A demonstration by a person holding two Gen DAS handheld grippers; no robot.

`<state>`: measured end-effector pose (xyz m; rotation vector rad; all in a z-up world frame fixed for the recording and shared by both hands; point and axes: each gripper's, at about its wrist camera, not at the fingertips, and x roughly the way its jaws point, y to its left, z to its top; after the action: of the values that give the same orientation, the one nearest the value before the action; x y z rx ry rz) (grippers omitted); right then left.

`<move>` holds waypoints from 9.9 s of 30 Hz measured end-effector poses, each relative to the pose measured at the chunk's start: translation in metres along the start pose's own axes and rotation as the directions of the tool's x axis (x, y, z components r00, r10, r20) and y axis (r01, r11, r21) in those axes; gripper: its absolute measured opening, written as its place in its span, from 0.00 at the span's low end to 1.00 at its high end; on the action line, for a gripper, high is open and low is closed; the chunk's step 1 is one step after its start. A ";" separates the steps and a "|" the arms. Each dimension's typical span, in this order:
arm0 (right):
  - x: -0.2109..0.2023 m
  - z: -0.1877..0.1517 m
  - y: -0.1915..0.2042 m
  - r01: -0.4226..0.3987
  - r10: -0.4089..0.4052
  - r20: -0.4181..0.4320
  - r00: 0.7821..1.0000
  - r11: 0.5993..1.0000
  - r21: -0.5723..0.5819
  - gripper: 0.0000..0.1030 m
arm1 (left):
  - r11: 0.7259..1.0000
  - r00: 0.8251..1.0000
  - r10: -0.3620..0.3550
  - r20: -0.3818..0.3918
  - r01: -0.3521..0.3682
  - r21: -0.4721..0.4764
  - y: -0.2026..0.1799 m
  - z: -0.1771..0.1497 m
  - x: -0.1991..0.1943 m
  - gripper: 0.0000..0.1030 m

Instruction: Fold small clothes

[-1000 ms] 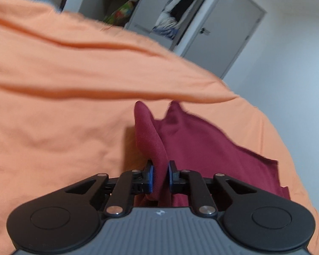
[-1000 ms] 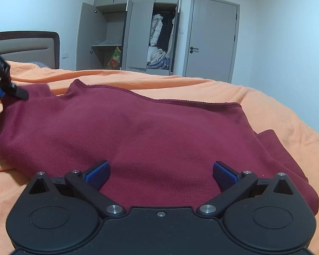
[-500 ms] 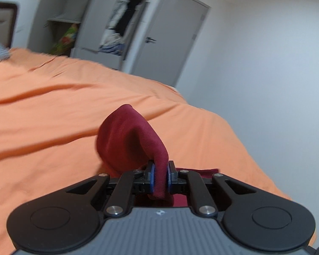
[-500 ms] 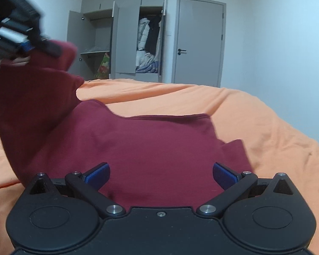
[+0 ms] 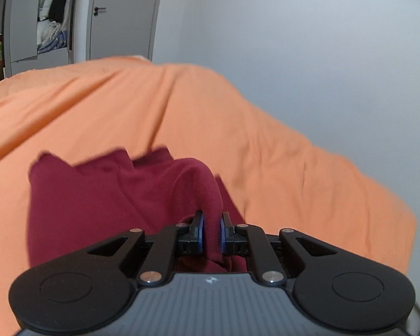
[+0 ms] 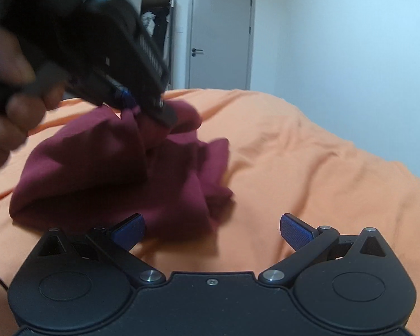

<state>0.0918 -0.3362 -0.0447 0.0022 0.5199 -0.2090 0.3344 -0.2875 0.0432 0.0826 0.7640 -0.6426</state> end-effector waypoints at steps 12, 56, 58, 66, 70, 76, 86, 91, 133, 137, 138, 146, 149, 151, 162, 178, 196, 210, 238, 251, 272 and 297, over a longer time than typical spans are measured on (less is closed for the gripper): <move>-0.005 -0.016 -0.008 -0.003 0.003 -0.007 1.000 0.999 0.035 1.00 | 0.983 0.990 -0.143 0.010 0.143 -0.114 0.019 -0.014 -0.018 0.71; 0.053 0.063 -0.005 -0.115 0.182 -0.047 0.982 0.780 0.615 0.23 | 0.885 0.975 0.221 0.028 -0.188 -0.426 0.150 -0.103 -0.096 0.99; 0.053 0.065 -0.006 -0.136 0.176 -0.011 0.984 0.800 0.584 0.19 | 0.889 0.978 0.207 0.034 -0.173 -0.425 0.148 -0.102 -0.096 0.99; 0.005 0.074 -0.009 -0.114 0.062 0.153 0.986 0.926 0.360 0.18 | 0.922 0.991 0.107 0.084 -0.067 -0.382 0.130 -0.081 -0.093 0.99; 0.005 0.059 -0.017 -0.070 0.038 0.095 0.995 0.933 0.352 0.18 | 0.928 0.992 0.113 0.047 -0.089 -0.362 0.120 -0.078 -0.078 0.99; 0.015 0.032 -0.021 -0.037 0.031 0.021 0.999 0.920 0.390 0.18 | 0.928 0.993 0.114 -0.017 -0.113 -0.354 0.118 -0.090 -0.063 0.99; -0.008 0.018 -0.007 0.001 -0.004 0.008 1.000 0.935 0.355 0.18 | 0.929 0.994 0.106 -0.033 -0.111 -0.354 0.120 -0.095 -0.063 0.99; -0.005 0.014 -0.005 0.007 -0.005 -0.006 1.000 0.936 0.352 0.20 | 0.928 0.994 0.102 -0.037 -0.108 -0.357 0.120 -0.097 -0.061 0.99; 0.031 0.046 -0.041 0.059 -0.083 0.076 0.994 0.959 0.277 0.99 | 0.936 0.981 0.186 0.054 -0.161 -0.315 0.133 -0.034 -0.035 0.99; 0.066 0.056 -0.052 0.117 -0.123 0.010 0.992 0.964 0.240 0.99 | 0.936 0.976 0.216 0.039 -0.196 -0.292 0.136 -0.018 -0.012 0.99; 0.072 0.055 -0.054 0.117 -0.120 0.002 0.993 0.967 0.228 0.99 | 0.935 0.975 0.219 0.032 -0.201 -0.292 0.138 -0.017 -0.007 0.99; 0.103 0.044 -0.053 0.128 -0.121 -0.045 0.992 0.969 0.212 0.99 | 0.919 0.967 0.255 0.001 -0.242 -0.312 0.154 -0.028 0.021 1.00; 0.111 0.039 -0.051 0.142 -0.134 -0.053 0.990 0.969 0.204 0.99 | 0.924 0.965 0.263 0.012 -0.249 -0.289 0.153 -0.032 0.027 1.00; 0.114 0.035 -0.050 0.151 -0.143 -0.053 0.988 0.969 0.196 0.99 | 0.928 0.963 0.270 0.018 -0.256 -0.272 0.152 -0.035 0.031 1.00; 0.117 0.027 -0.053 0.143 -0.140 -0.029 0.990 0.966 0.217 1.00 | 0.940 0.960 0.270 0.077 -0.245 -0.238 0.148 -0.043 0.031 1.00; 0.078 0.028 -0.050 0.055 -0.074 0.060 0.995 0.961 0.273 0.99 | 0.947 0.973 0.186 0.139 -0.139 -0.290 0.140 -0.068 -0.020 0.99; 0.038 0.004 -0.026 -0.005 -0.004 0.033 0.999 0.966 0.257 0.99 | 0.952 0.985 0.132 0.110 -0.095 -0.289 0.123 -0.104 -0.048 0.99; 0.029 -0.009 -0.023 -0.017 0.004 0.046 0.999 0.958 0.285 1.00 | 0.946 0.988 0.118 0.104 -0.080 -0.316 0.125 -0.114 -0.050 0.99; 0.023 -0.002 -0.031 -0.318 0.341 0.056 0.938 0.789 0.526 0.92 | 0.915 0.996 -0.005 0.084 0.038 -0.402 0.137 -0.099 -0.050 1.00; 0.028 -0.020 -0.028 -0.277 0.284 0.068 0.956 0.807 0.522 0.81 | 0.931 0.999 0.046 0.019 -0.036 -0.363 0.128 -0.098 -0.037 0.99; 0.023 -0.014 -0.031 -0.268 0.279 0.062 0.958 0.800 0.536 0.67 | 0.936 0.999 0.014 0.033 -0.001 -0.351 0.127 -0.093 -0.040 0.84; -0.003 0.054 0.051 -0.287 0.246 0.257 0.935 0.948 0.139 0.31 | 0.985 0.961 0.141 0.238 -0.113 -0.128 0.115 -0.043 -0.115 0.33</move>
<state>0.1259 -0.2889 0.0014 0.2161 0.2570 0.0142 0.3108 -0.1226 0.0706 -0.0511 0.5482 -0.4747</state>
